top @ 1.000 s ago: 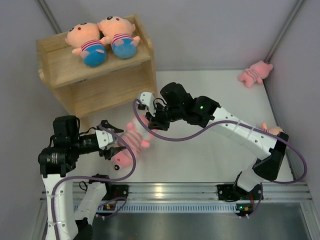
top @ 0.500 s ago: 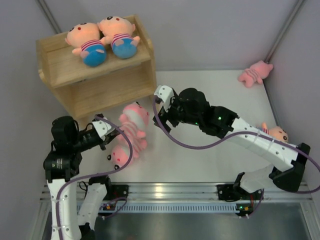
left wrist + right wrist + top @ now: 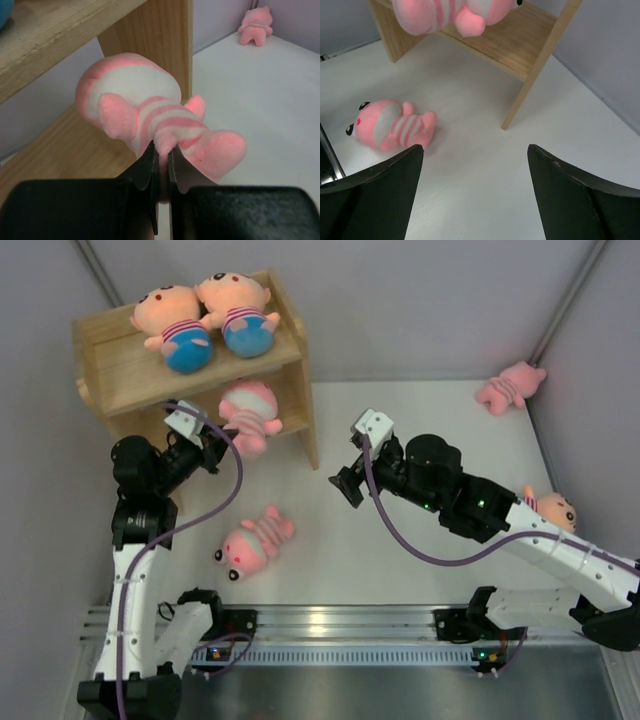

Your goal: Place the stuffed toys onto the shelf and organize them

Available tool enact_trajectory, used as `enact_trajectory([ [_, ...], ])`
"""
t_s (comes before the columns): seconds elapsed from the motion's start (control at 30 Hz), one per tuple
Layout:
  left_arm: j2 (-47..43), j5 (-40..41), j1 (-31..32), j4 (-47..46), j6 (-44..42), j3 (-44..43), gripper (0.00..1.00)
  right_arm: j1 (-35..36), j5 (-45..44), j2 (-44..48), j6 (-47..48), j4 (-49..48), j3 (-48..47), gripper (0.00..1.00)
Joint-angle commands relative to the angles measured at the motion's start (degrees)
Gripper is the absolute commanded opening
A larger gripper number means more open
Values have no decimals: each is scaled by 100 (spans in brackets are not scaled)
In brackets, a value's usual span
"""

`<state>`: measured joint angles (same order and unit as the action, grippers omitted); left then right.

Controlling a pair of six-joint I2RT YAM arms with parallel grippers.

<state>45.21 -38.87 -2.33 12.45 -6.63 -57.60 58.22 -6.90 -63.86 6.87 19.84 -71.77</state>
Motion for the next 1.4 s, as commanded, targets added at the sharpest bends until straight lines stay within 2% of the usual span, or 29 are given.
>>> enact_trajectory([
  [0.0, 487, 380, 197, -1495, 592, 135, 0, -30, -268, 215, -125, -287, 101, 85],
  [0.1, 672, 503, 380, -1850, 637, 416, 0, -30, -400, 259, -116, -287, 163, 85],
  [0.33, 1358, 1250, 707, -2123, 830, 478, 0, -30, -409, 163, -265, -577, 303, 84],
  [0.6, 1833, 2498, 795, -2598, 997, 496, 0, -30, -391, 92, -345, -437, 251, 84],
  [0.73, 1983, 2271, 795, -2607, 1436, 610, 0, -21, -427, 180, -327, -410, 277, 84],
  [0.83, 2035, 1753, 804, -2598, 1595, 628, 0, -21, -444, 242, -327, -410, 339, 84],
  [0.9, 2036, 1428, 822, -2598, 1604, 601, 7, -21, -462, 251, -327, -393, 374, 84],
  [0.93, 2036, 1157, 822, -2598, 1604, 584, 18, -21, -453, 251, -336, -384, 383, 84],
  [1.0, 2000, 1057, 822, -2528, 1604, 601, 32, -30, -462, 251, -345, -384, 383, 85],
  [1.03, 1966, 1014, 822, -2458, 1586, 619, 48, -21, -462, 242, -353, -384, 383, 85],
  [1.1, 1948, 899, 822, -2247, 1516, 636, 58, -21, -427, 233, -362, -349, 383, 85],
  [1.37, 1807, 1364, 795, -1509, 1147, 321, 65, -30, -164, 172, -538, -243, 479, 86],
])
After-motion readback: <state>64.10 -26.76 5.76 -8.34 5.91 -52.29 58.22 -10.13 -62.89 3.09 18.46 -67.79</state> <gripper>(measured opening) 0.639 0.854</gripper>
